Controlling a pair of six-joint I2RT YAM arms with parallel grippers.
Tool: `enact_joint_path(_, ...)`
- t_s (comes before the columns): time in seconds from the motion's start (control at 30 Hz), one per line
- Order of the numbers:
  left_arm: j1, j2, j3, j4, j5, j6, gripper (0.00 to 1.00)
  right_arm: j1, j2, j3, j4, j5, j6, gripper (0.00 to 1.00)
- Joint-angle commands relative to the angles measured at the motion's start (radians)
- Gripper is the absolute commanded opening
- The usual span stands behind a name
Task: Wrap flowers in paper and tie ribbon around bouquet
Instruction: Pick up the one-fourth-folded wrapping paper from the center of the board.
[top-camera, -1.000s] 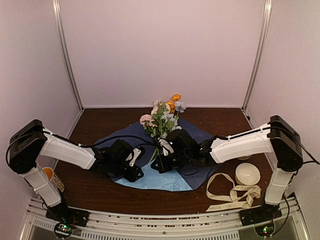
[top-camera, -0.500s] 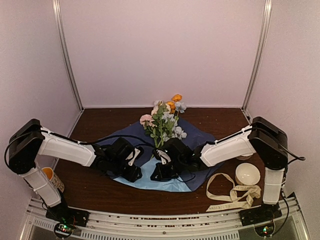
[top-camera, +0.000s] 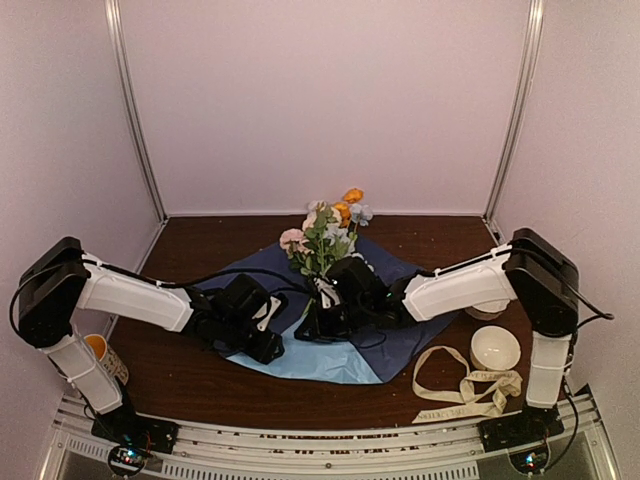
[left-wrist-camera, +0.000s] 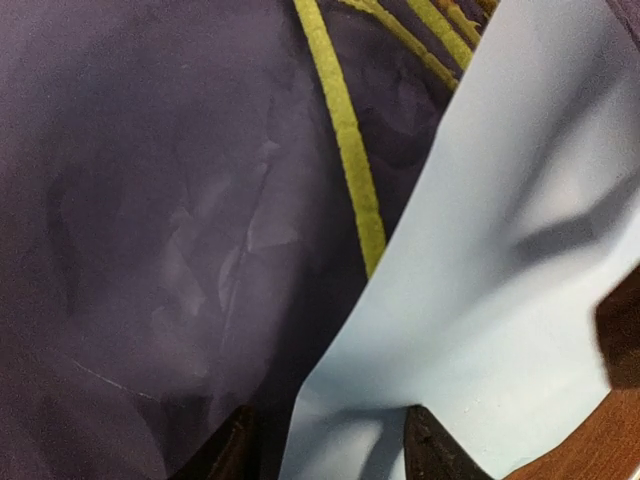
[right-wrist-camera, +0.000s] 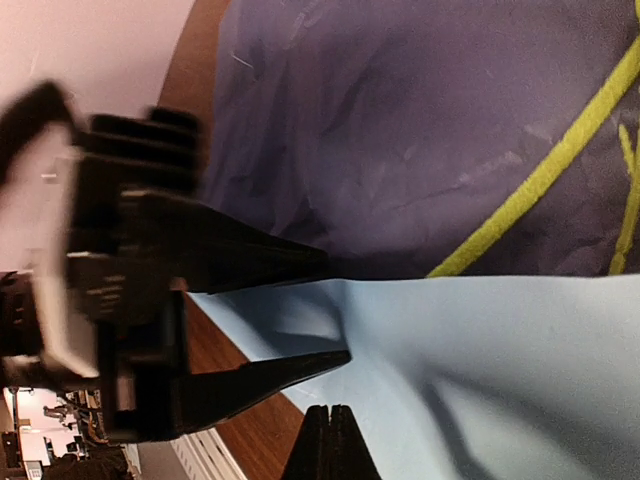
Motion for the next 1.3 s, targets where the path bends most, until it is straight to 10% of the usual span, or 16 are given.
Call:
enact_joint_path(0.0,0.005,-0.022,-0.013,-0.044,0.012,-0.013,0.54,-0.007,0.108,0.017,-0.01,-0.023,0.079,0.0)
enact_joint_path(0.2,0.014,-0.156,-0.028,-0.007,0.048,-0.044,0.76,-0.021,0.161,0.025,-0.074,-0.003,0.089,0.0)
enact_joint_path(0.73,0.258,-0.584,-0.434,0.038,0.138,-0.614,0.95,-0.02,0.161,0.035,-0.115,0.0,0.065,0.0)
enact_joint_path(1.03,0.304,-0.46,-0.549,0.299,0.223,-0.695,0.95,-0.018,0.161,0.034,-0.116,-0.006,0.062,0.0)
enact_joint_path(1.27,0.328,-0.339,-0.545,0.393,0.24,-0.728,0.76,-0.016,0.151,0.029,-0.12,0.004,0.06,0.0)
